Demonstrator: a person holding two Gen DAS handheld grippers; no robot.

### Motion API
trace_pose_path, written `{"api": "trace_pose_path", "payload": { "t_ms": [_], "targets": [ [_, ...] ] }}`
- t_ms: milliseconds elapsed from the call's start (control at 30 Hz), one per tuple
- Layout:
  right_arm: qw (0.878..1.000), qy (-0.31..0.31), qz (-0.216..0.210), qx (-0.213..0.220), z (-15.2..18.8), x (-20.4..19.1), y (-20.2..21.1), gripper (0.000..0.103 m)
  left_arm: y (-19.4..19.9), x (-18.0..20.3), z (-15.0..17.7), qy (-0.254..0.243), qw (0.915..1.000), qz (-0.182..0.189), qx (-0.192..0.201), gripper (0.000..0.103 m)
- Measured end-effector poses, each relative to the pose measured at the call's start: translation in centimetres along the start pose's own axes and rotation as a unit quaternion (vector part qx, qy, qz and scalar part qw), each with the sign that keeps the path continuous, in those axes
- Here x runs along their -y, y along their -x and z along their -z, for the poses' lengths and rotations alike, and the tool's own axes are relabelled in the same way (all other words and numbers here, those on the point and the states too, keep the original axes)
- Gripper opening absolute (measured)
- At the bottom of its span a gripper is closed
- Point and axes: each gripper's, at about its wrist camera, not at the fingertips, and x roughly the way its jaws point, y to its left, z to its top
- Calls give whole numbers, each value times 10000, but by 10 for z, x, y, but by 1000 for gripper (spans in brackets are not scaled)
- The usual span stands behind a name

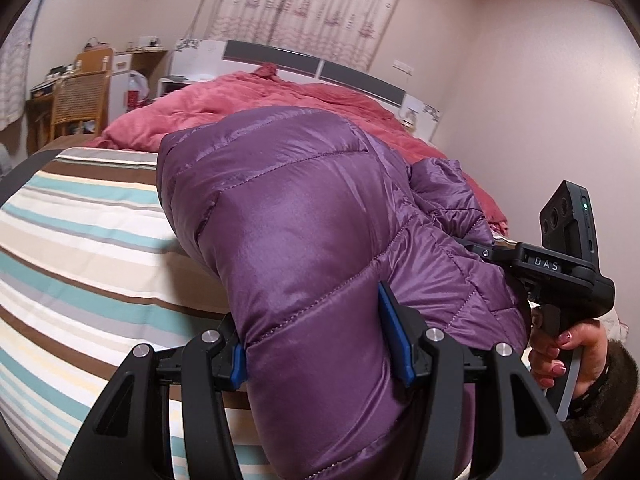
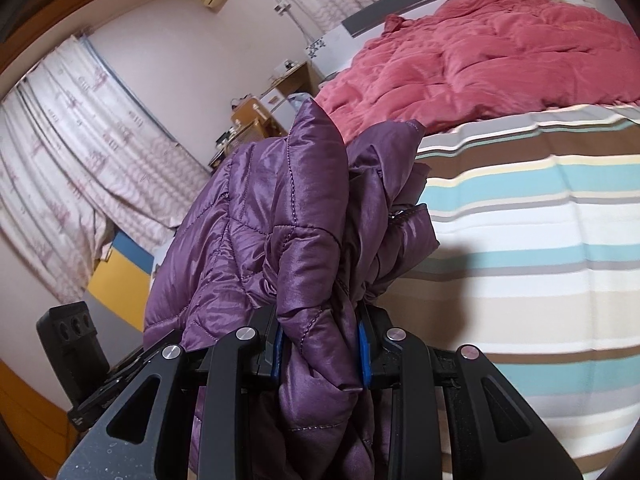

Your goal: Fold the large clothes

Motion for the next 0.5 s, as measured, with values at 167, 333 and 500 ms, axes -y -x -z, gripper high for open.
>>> {"api": "trace_pose_path", "payload": {
  "t_ms": [167, 333, 500],
  "targets": [
    [9999, 85, -7, -87, -2, -12, -30, 28, -10, -32, -2, 151, 9996, -237, 64, 54],
    [9995, 260, 75, -189, -8, -20, -67, 28, -22, -60, -3, 368, 9981, -478, 92, 54],
    [9969, 511, 464, -385, -3, -16, -100, 29, -58, -84, 8, 501, 9952, -793, -281, 60]
  ]
}}
